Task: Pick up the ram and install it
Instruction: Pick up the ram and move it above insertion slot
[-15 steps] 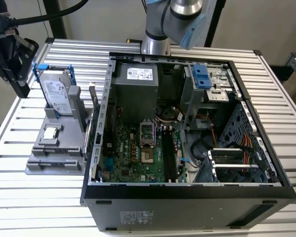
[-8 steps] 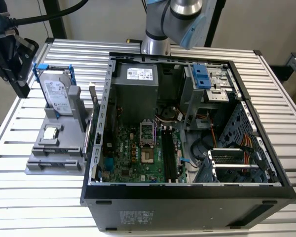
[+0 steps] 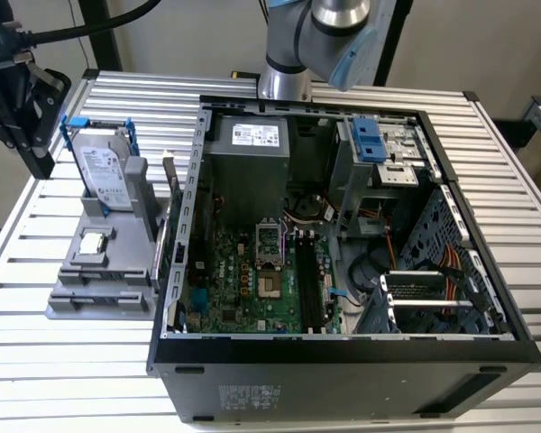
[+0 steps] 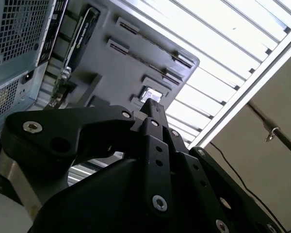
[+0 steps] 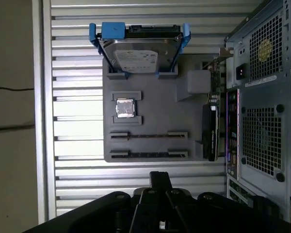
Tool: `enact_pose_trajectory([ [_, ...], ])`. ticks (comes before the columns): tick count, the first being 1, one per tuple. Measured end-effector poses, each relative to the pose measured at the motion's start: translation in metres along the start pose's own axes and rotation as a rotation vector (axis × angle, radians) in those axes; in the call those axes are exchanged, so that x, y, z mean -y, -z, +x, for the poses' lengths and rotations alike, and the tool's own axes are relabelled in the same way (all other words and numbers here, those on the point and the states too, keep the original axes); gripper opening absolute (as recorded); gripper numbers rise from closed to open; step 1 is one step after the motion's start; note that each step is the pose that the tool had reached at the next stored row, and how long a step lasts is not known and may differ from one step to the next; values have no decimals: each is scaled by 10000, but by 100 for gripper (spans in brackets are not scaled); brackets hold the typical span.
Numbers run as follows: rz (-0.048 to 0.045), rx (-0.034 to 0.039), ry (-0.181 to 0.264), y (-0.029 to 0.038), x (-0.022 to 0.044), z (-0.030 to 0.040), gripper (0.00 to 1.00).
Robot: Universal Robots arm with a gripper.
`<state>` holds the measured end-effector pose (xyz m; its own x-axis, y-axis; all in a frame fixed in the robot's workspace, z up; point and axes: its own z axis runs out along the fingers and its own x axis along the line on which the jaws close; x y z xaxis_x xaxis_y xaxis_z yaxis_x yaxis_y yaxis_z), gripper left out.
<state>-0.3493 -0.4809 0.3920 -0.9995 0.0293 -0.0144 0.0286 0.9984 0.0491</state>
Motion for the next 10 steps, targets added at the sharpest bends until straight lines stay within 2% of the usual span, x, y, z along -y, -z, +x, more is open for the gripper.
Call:
enact_pose_trajectory([
  [10, -6, -22, 451, 0, 0, 0, 0],
])
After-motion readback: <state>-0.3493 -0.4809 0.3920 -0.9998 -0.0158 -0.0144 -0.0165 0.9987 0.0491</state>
